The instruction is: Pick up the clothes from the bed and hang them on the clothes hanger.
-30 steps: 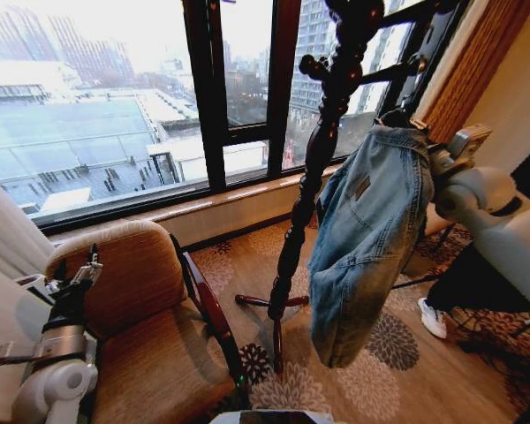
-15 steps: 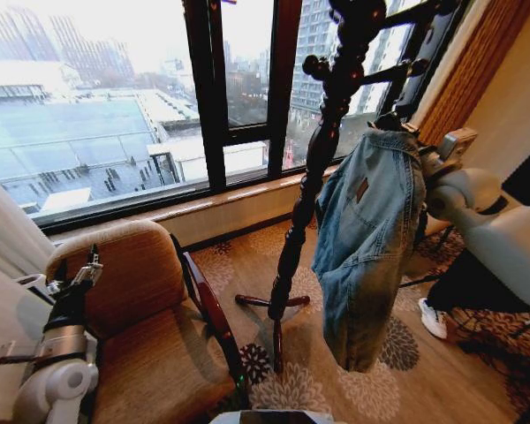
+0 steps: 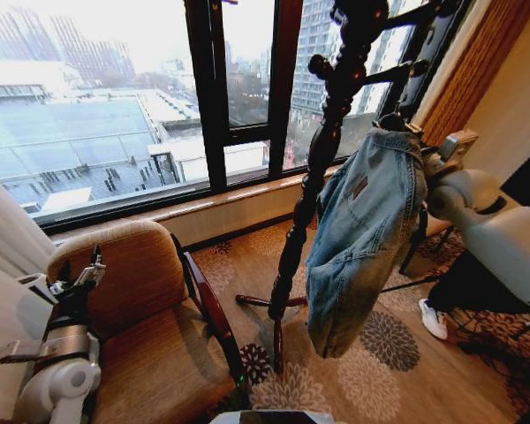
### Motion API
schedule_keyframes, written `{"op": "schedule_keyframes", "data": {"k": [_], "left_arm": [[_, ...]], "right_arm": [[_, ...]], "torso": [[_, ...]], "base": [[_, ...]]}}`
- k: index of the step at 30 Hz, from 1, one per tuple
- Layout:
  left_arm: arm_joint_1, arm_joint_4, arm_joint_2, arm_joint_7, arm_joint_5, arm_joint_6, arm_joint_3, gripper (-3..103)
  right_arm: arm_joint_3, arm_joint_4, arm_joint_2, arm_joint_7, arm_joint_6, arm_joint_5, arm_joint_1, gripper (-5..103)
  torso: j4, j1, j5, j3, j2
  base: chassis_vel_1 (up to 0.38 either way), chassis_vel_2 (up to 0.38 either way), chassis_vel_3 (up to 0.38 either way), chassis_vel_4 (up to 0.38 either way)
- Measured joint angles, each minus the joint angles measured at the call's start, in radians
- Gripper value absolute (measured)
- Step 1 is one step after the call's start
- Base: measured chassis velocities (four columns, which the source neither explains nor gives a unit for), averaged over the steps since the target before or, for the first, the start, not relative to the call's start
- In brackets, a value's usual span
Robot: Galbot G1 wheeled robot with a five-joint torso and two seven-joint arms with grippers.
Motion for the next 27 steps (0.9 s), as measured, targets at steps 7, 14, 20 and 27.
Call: {"op": "schedule_keyframes", "data": {"k": [7, 14, 20, 27], "left_arm": [[0.000, 0.001, 0.003, 0.001, -0.002, -0.001, -0.004, 100], [-0.001, 0.001, 0.003, 0.001, -0.003, -0.001, 0.000, 100], [-0.001, 0.001, 0.003, 0.001, -0.003, -0.001, 0.003, 100], [0.002, 0.000, 0.001, 0.001, -0.004, -0.003, 0.000, 100]], "right_arm": [[0.013, 0.025, -0.012, 0.030, -0.005, 0.005, -0.015, 36], [0.065, 0.072, -0.030, 0.060, -0.014, 0.007, -0.064, 58], [0.104, 0.131, -0.045, 0.077, -0.017, 0.013, -0.100, 79], [0.119, 0.179, -0.046, 0.097, -0.017, 0.016, -0.119, 100]], "torso": [[-0.0002, 0.000, 0.0005, 0.000, 0.000], [-0.0003, 0.000, 0.0006, 0.000, 0.000], [0.0000, 0.000, 0.0004, 0.000, 0.000], [0.0001, 0.000, 0.0000, 0.000, 0.000]], "base": [[0.000, 0.000, 0.000, 0.000], [0.000, 0.000, 0.000, 0.000], [0.000, 0.000, 0.000, 0.000], [0.000, 0.000, 0.000, 0.000]]}}
